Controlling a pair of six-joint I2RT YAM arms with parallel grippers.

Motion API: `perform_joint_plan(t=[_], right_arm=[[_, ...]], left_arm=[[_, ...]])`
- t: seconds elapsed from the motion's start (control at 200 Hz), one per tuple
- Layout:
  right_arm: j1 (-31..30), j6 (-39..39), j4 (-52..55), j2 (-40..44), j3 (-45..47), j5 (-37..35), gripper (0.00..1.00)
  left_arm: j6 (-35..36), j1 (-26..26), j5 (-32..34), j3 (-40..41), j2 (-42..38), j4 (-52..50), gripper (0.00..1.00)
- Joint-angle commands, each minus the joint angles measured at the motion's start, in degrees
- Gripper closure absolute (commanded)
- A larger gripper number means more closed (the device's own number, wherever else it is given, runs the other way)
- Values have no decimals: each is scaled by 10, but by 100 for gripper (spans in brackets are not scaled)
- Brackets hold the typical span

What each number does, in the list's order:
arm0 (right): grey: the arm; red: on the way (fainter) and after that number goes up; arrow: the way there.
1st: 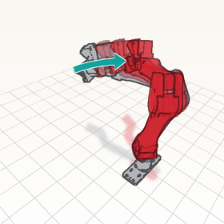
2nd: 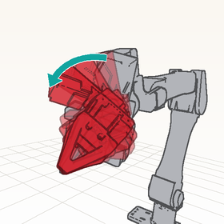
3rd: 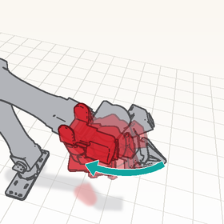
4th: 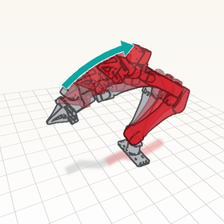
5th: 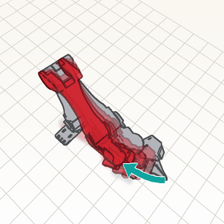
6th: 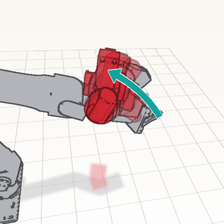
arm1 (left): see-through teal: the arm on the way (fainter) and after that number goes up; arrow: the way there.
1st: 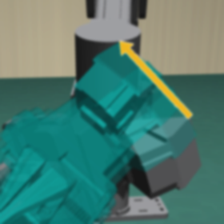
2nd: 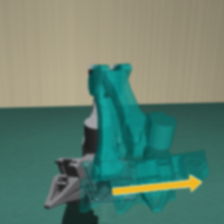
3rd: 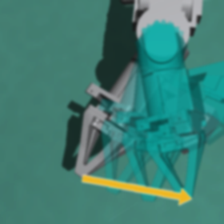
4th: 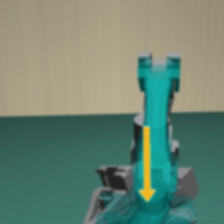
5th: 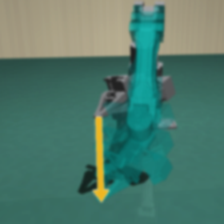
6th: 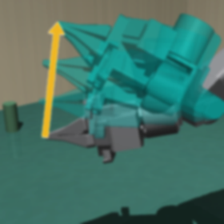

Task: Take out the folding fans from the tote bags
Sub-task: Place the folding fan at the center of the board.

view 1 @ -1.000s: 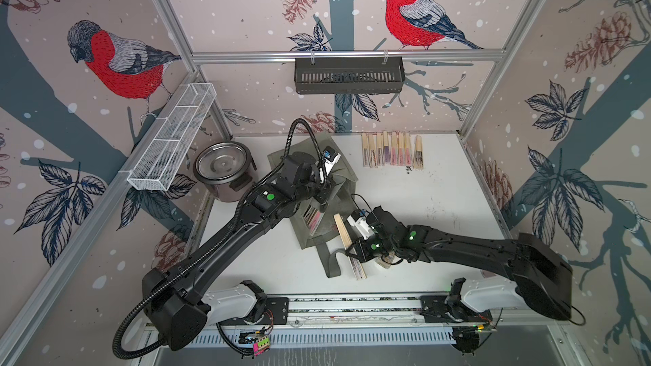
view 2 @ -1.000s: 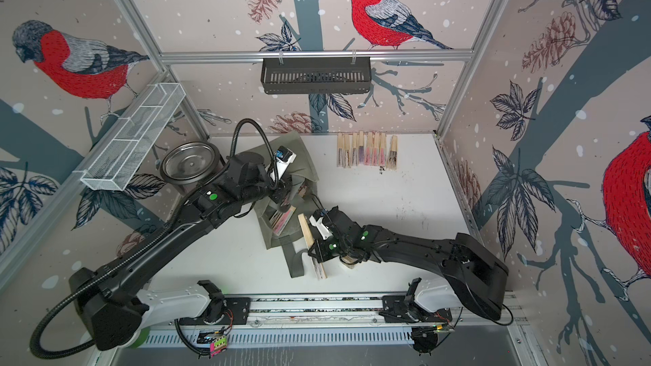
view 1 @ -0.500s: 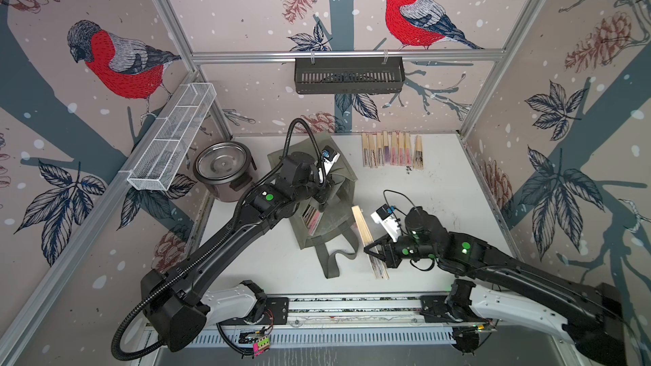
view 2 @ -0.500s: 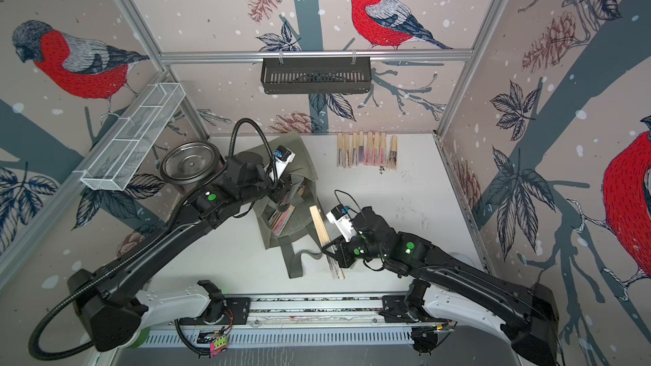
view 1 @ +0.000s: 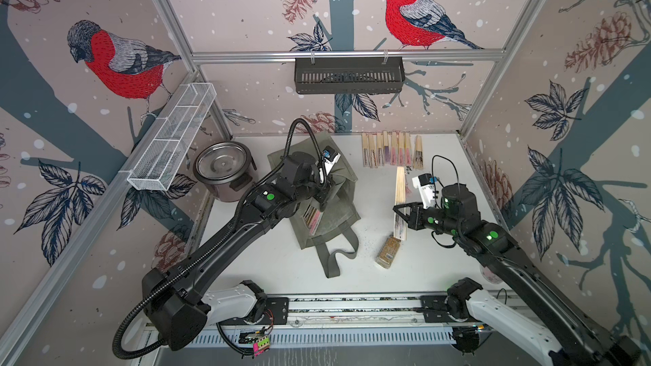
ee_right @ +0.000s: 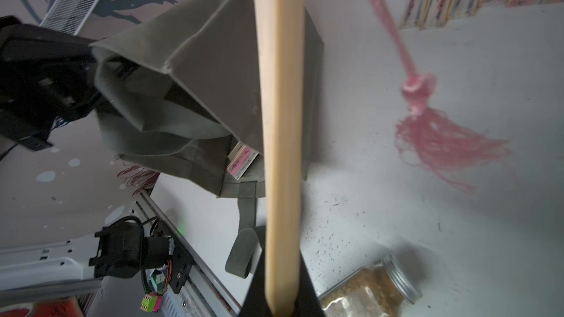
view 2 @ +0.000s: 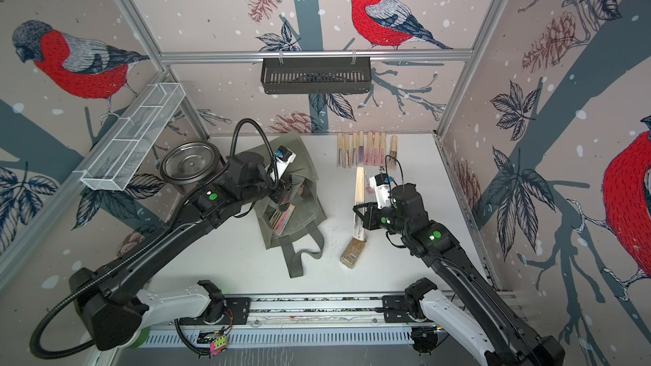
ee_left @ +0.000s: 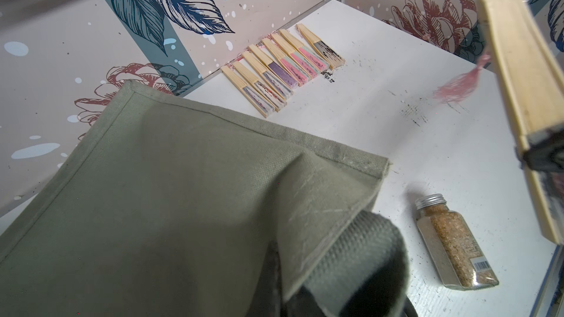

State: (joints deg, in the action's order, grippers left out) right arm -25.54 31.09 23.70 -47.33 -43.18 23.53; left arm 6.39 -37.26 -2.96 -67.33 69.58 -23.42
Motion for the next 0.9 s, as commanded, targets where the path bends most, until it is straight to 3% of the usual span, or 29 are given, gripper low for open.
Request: perform_joint_plan(t=[0.0,0.17,0.405,0.625,0.896], right_arm=[[53,-11,-41,-37,-9,44,91],[107,-5,-74,-122,-35,46,91],[120,-10,-143,-287,-113,53,91],[79,-68,-81,-486,-260,87,90],[49,-97,-81,-607,-265,97,90]], left_arm=[[3,1,3,-2,-4,21,100],[3,1,1,-4,-3,18,100],[3,1,2,-3,-4,20,100],[3,1,2,-2,-6,21,100],[4,1,1,-3,-5,18,100]])
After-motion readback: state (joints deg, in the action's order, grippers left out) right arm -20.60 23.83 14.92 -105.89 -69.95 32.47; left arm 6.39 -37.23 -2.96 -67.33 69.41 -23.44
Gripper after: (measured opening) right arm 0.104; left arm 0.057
